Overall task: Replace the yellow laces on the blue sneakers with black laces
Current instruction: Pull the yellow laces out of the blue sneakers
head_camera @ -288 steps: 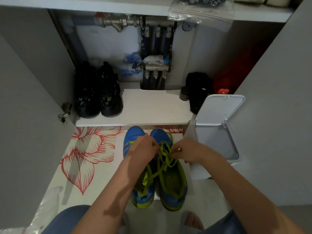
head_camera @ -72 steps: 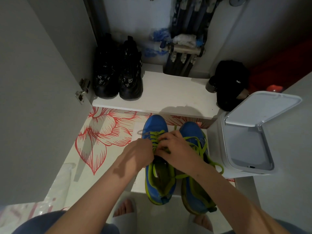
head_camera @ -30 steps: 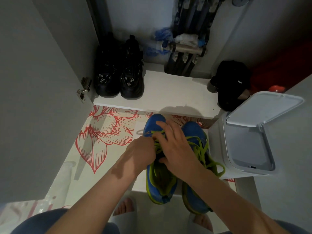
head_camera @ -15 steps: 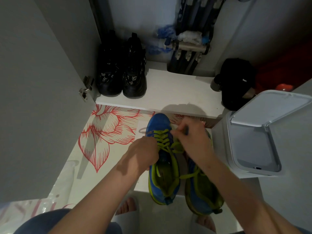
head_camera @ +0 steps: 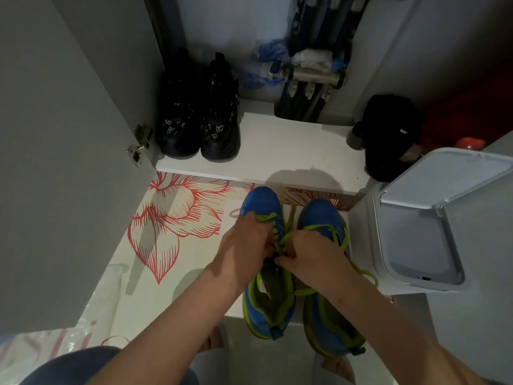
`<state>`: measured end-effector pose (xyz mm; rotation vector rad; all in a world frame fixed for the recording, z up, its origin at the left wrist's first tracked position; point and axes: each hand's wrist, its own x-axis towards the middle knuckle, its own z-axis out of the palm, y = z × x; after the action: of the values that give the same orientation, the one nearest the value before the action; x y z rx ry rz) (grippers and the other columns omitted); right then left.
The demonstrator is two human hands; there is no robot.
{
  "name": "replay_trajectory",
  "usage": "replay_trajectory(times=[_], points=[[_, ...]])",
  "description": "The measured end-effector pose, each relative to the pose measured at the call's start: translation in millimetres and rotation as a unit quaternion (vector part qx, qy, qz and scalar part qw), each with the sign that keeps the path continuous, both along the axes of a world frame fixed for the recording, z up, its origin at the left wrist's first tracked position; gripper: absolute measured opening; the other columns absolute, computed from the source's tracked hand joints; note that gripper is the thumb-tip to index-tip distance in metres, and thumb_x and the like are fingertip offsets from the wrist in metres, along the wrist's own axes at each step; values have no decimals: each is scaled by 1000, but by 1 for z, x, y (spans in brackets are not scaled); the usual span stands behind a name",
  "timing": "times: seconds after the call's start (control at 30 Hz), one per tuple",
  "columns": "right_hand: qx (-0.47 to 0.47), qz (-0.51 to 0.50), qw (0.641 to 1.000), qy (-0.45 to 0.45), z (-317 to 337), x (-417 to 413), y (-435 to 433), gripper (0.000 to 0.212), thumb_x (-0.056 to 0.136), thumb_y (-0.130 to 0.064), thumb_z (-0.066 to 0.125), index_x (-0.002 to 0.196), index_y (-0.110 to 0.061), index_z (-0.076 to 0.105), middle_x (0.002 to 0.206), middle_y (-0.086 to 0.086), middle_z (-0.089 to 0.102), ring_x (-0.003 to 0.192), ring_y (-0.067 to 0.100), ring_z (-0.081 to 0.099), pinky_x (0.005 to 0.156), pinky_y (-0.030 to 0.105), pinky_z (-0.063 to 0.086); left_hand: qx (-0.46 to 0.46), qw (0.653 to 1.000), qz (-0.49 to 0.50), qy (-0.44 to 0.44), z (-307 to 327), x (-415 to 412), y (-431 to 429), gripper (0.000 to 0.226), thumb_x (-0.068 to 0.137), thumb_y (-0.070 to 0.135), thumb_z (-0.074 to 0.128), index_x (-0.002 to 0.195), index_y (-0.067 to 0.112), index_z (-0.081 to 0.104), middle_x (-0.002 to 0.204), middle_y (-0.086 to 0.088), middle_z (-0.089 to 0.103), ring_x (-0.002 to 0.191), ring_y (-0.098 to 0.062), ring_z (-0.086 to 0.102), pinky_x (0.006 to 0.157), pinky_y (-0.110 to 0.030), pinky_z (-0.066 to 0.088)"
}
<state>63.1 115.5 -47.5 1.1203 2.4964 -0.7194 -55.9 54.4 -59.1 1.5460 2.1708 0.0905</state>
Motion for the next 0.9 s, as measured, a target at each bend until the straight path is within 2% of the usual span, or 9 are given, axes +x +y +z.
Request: replay_trajectory(times=[0.1,0.2,0.27,0.37,0.43,0.57,0.73,0.83,0.9], points=[[-38,-20,999,29,-1,-1,5,42,87,-25,59,54,-16,35,52,-1,37,48,11,37,44,22,27,-11,1000,5,-4,-7,3,2,24,94,24,52,112,13,64,115,-7,53,102,-21,56,82,-27,45],[-72,-48,995,39,0,1,7,38,87,-18,58,55,-13,38,51,2,42,52,17,46,53,31,43,-4,995,104,-6,-8,-11,-1,22,96,19,48,106,7,64,105,-9,59,97,-24,62,72,-26,45],[-78,-63,994,42,1,3,7,38,87,-16,58,56,-14,36,52,2,43,52,18,47,54,31,43,-24,991,129,-11,-8,-24,-5,27,98,13,44,113,2,63,110,-12,58,99,-24,62,68,-22,40],[-85,-63,994,40,2,3,8,38,86,-15,59,55,-14,36,55,8,49,54,20,48,56,33,44,-45,992,115,-17,0,-19,-6,28,98,8,41,122,3,54,117,-15,56,105,-27,57,71,-26,41],[-89,-59,994,38,1,3,9,36,86,-17,60,56,-14,40,57,9,52,54,19,49,61,35,50,2,994,106,-24,3,-8,-2,31,96,8,42,125,14,49,119,-12,49,109,-26,47,74,-28,42],[-86,-62,994,39,0,2,10,37,86,-17,61,55,-13,39,53,3,46,49,15,44,54,31,43,-15,999,30,-26,5,1,1,27,92,28,53,117,22,60,118,-7,51,115,-27,40,89,-32,39],[-105,-64,992,40,2,1,11,25,86,-17,60,64,-8,53,77,21,68,70,31,65,68,39,54,-41,999,18,-2,-1,1,2,29,89,39,58,108,20,68,111,-6,56,106,-23,47,78,-28,38],[-109,-71,991,40,2,2,11,21,87,-19,60,74,-3,60,79,20,69,70,28,66,68,38,55,90,976,169,-103,-1,-12,2,15,93,19,54,97,11,67,101,-7,59,88,-15,59,66,-21,43],[-124,-82,988,42,2,4,11,20,89,-20,59,78,-3,60,79,18,70,61,21,64,65,33,55,165,909,313,-222,8,-28,4,13,95,7,48,95,7,62,86,2,53,70,-4,57,54,-16,42]])
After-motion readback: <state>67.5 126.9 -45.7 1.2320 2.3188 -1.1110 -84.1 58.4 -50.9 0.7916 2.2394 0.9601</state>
